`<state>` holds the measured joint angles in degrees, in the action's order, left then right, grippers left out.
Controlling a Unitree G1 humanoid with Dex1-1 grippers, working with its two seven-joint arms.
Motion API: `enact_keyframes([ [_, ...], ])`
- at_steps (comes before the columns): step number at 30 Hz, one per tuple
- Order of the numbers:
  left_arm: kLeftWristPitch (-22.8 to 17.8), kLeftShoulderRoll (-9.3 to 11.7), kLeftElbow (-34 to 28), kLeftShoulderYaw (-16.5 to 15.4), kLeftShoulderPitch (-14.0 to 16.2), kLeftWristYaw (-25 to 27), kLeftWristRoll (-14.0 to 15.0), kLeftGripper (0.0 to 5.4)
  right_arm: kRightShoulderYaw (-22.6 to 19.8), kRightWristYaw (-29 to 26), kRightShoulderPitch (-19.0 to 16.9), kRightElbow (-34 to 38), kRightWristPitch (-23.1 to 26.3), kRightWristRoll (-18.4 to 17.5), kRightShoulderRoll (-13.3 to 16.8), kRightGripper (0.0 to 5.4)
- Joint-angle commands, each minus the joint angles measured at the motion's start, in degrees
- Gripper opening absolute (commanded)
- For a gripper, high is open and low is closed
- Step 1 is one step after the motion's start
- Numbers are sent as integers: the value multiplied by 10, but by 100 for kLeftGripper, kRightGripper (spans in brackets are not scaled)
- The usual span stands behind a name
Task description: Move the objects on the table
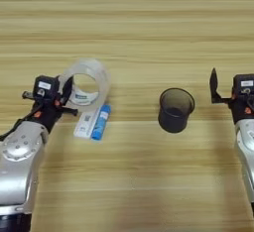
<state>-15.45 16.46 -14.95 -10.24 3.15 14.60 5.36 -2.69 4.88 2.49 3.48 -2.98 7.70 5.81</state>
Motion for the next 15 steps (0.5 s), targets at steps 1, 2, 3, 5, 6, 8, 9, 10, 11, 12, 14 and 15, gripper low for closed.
enact_keyframes([
  [1,5,34,19,-30,3,12,5,101,1,3,-4,7,7,2,-4,540],
  [2,7,41,27,-38,3,14,5,101,1,2,-4,7,8,1,-4,540],
  [3,11,45,33,-46,2,13,6,101,1,2,-3,6,8,1,-4,540],
  [5,19,54,48,-60,2,14,7,101,1,2,-3,5,7,1,-4,540],
  [6,22,57,54,-63,5,17,5,101,1,2,-3,5,7,0,-4,540],
  [8,27,67,70,-60,14,26,-3,101,0,2,-3,6,7,0,-5,540],
  [9,30,71,77,-59,18,29,-6,101,0,3,-3,7,7,0,-6,540],
  [10,32,75,83,-59,20,32,-7,101,0,3,-3,8,7,0,-6,540],
  [11,34,79,91,-59,21,34,-9,101,0,3,-3,9,8,0,-6,540],
  [12,37,82,100,-60,21,36,-10,101,1,3,-3,9,8,-1,-7,540],
  [14,41,88,120,-58,22,40,-12,101,1,3,-3,11,8,-1,-8,540],
  [15,42,91,131,-56,22,39,-16,101,1,3,-3,12,8,0,-8,540],
])
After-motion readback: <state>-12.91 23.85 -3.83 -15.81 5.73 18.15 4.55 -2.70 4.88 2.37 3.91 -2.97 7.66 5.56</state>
